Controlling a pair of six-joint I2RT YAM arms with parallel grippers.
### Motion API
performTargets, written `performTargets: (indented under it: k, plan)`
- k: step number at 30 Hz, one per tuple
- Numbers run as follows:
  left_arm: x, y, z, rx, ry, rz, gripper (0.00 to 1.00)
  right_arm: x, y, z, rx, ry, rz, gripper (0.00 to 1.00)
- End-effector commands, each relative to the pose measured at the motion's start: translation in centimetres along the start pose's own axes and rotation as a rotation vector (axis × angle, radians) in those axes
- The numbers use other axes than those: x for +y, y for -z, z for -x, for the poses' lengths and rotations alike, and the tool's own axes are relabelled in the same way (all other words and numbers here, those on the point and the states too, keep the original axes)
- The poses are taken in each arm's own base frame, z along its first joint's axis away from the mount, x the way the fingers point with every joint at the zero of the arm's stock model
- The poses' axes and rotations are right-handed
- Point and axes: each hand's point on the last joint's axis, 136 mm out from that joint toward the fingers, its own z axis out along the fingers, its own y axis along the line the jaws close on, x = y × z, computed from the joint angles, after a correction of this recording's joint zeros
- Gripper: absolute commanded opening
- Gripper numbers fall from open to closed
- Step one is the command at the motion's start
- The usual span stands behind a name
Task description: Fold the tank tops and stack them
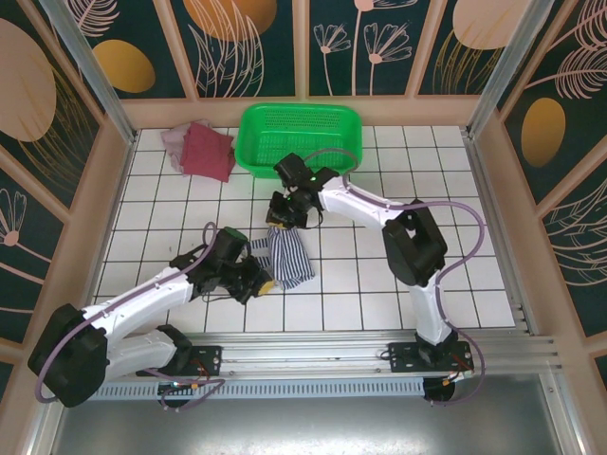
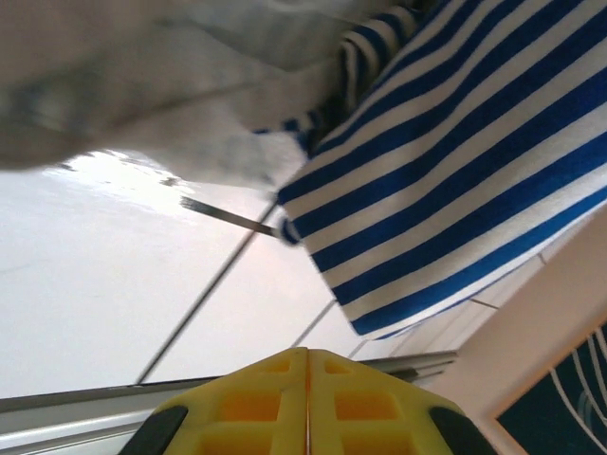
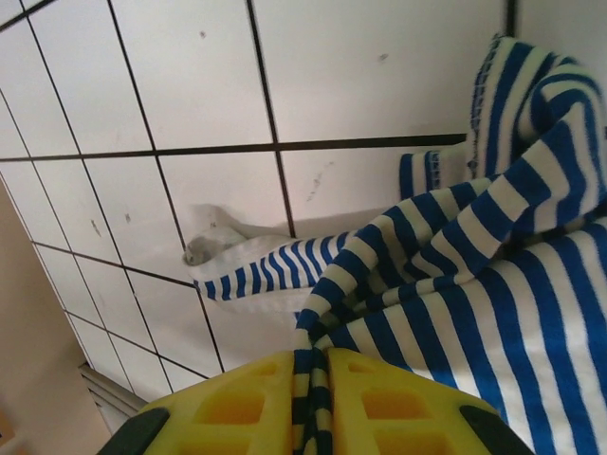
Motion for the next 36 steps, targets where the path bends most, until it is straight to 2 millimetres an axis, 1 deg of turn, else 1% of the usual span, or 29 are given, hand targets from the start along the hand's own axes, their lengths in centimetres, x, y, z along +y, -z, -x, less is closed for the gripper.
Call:
performTargets:
  k: [1,3,7,8,10,12,14,15,16,18,20,21,22,23,25,26,29,30,33,35,36]
  plan:
    - [1.9,1.1,0.7,-0.03,-0.037,0.081,0.06,2.2,-1.0,0.1,0.006,0.0,0.053,0.17]
    - [2.2,1.7,1.1,-0.051,-0.028,0.086,0.06,2.9,-2.0,-0.3,0.033,0.007,0.071,0.16]
    - [2.2,3.5,1.6,-0.099,-0.031,0.1,0.14,4.0,-3.1,-1.0,0.057,0.025,0.104,0.14]
    - [2.1,3.8,1.7,-0.11,-0.033,0.098,0.18,4.3,-3.2,-1.0,0.059,0.026,0.117,0.13]
    - [1.3,4.2,2.1,-0.131,-0.06,0.085,0.29,4.9,-3.4,-1.1,0.066,0.03,0.143,0.12]
    - [-0.2,4.6,2.9,-0.163,-0.135,0.09,0.36,5.5,-3.7,-1.6,0.082,0.036,0.176,0.12]
    - [-1.6,4.7,3.9,-0.185,-0.224,0.125,0.41,5.8,-4.0,-2.2,0.108,0.05,0.205,0.14]
    - [-2.0,4.5,4.4,-0.189,-0.274,0.158,0.42,5.8,-4.1,-2.5,0.117,0.061,0.208,0.15]
    - [-1.9,4.3,4.9,-0.192,-0.299,0.2,0.43,5.8,-4.1,-2.5,0.121,0.075,0.212,0.17]
    - [-2.0,4.2,5.9,-0.218,-0.337,0.258,0.43,5.7,-3.3,-2.1,0.112,0.091,0.232,0.21]
    - [-2.7,4.2,6.3,-0.243,-0.34,0.23,0.43,5.5,-2.2,-1.5,0.095,0.089,0.262,0.28]
    - [-3.0,4.1,6.3,-0.246,-0.331,0.202,0.44,5.6,-1.3,-1.3,0.076,0.096,0.29,0.31]
    - [-3.1,4.1,6.3,-0.247,-0.323,0.186,0.44,5.7,-0.5,-1.1,0.056,0.099,0.311,0.36]
    - [-2.9,4.0,6.3,-0.248,-0.312,0.18,0.45,5.4,0.1,-0.9,0.044,0.092,0.323,0.37]
    - [-2.5,3.8,6.4,-0.252,-0.286,0.17,0.45,4.9,0.6,-0.9,0.041,0.09,0.331,0.38]
    - [-2.8,3.8,6.5,-0.264,-0.281,0.144,0.45,4.5,0.5,-1.1,0.046,0.09,0.326,0.38]
    - [-5.0,4.3,7.3,-0.333,-0.276,0.027,0.45,3.2,0.2,-1.8,0.062,0.072,0.322,0.38]
    - [-5.3,4.4,7.5,-0.348,-0.27,0.004,0.46,3.0,0.5,-1.7,0.055,0.069,0.334,0.39]
    - [-5.0,4.3,8.3,-0.367,-0.247,-0.017,0.46,2.9,2.2,-1.7,0.017,0.072,0.373,0.39]
    - [-5.9,4.7,8.7,-0.391,-0.255,-0.075,0.47,2.8,2.4,-2.4,0.025,0.06,0.41,0.4]
    - [-6.5,4.9,8.8,-0.403,-0.26,-0.098,0.47,2.4,2.1,-2.8,0.041,0.04,0.42,0.39]
